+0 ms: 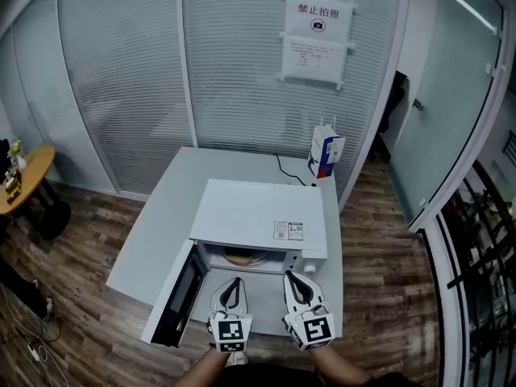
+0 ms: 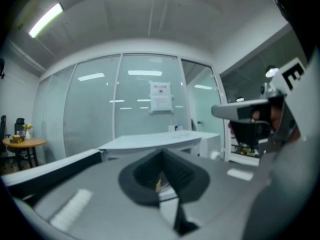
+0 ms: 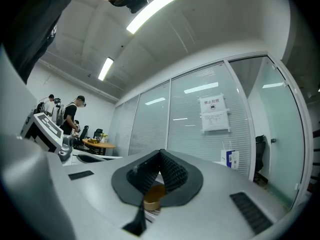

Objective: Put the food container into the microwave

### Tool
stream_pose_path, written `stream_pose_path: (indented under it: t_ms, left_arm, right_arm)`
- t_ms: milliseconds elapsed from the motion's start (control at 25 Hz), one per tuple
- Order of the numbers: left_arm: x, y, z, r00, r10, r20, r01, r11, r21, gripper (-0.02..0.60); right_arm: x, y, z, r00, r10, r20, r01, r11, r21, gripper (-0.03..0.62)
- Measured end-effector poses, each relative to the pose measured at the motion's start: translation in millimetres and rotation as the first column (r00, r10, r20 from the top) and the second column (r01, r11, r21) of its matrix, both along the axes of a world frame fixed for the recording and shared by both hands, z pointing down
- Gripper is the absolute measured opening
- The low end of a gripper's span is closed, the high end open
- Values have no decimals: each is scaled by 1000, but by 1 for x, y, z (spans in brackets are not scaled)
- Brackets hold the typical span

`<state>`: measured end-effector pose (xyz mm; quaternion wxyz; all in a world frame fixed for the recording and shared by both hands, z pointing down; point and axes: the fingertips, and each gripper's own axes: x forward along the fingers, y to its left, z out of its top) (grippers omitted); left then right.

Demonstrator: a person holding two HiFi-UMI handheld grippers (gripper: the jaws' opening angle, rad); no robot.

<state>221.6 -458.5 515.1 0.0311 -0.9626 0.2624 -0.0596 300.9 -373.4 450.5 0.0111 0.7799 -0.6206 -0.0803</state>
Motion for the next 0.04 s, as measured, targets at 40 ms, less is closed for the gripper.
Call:
stream_pose_path:
  t_ms: [40]
  left_arm:
    - [1, -1, 0, 1000, 1, 3, -1, 1000, 5, 8]
  right_arm:
    - [1, -1, 0, 1000, -2, -1, 2, 1000, 2, 5]
